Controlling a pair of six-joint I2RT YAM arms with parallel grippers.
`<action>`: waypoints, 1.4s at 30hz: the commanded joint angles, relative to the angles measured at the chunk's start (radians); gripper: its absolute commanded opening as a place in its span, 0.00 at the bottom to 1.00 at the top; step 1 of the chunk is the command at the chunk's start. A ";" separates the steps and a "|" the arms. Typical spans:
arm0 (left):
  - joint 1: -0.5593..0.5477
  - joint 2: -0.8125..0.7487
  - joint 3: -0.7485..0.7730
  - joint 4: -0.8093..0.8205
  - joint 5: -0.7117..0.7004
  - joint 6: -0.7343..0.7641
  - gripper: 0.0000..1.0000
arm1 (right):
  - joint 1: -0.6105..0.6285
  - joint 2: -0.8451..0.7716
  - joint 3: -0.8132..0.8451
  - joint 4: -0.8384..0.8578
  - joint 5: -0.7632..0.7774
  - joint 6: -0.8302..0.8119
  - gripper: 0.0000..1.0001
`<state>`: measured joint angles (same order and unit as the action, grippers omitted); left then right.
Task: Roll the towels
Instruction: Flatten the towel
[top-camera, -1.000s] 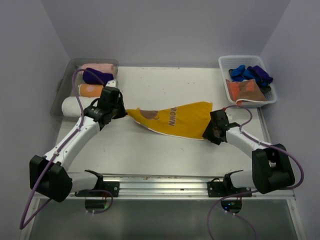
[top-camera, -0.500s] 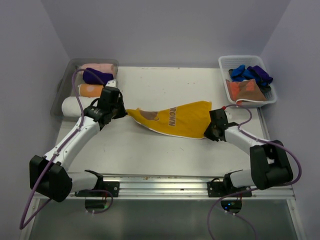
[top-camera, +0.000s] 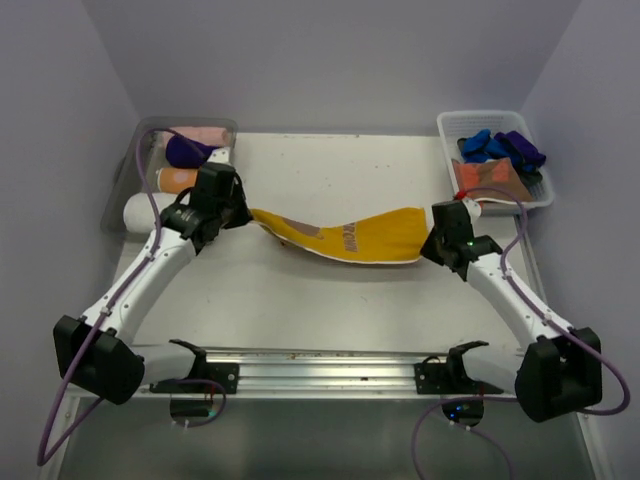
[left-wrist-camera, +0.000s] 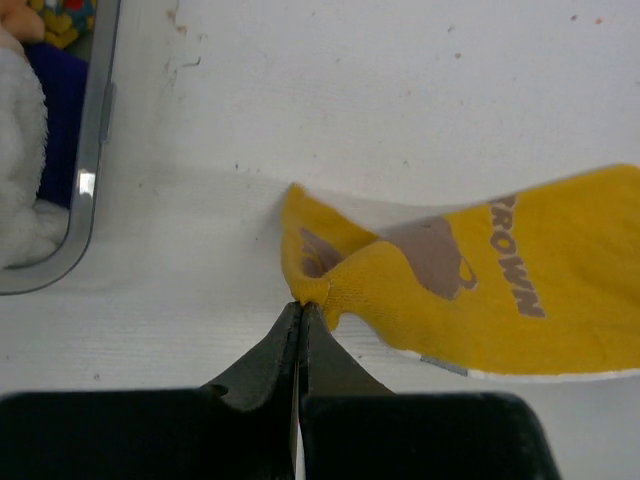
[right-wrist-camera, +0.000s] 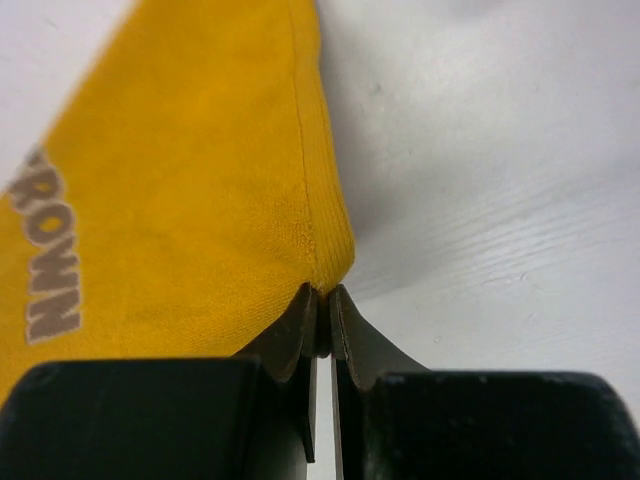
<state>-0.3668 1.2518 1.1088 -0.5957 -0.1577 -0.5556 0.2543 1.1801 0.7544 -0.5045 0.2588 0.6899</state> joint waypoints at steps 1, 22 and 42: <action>0.009 -0.051 0.178 -0.003 -0.013 0.040 0.00 | -0.003 -0.092 0.199 -0.091 0.112 -0.105 0.00; 0.012 -0.336 0.310 -0.190 -0.042 -0.024 0.00 | -0.003 -0.416 0.510 -0.419 0.131 -0.234 0.00; 0.012 -0.222 0.102 -0.268 -0.009 -0.126 0.00 | -0.003 -0.248 0.341 -0.385 0.036 -0.188 0.00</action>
<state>-0.3664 0.9001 1.2629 -0.9421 -0.0879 -0.7136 0.2558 0.7940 1.1782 -1.0634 0.2871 0.5091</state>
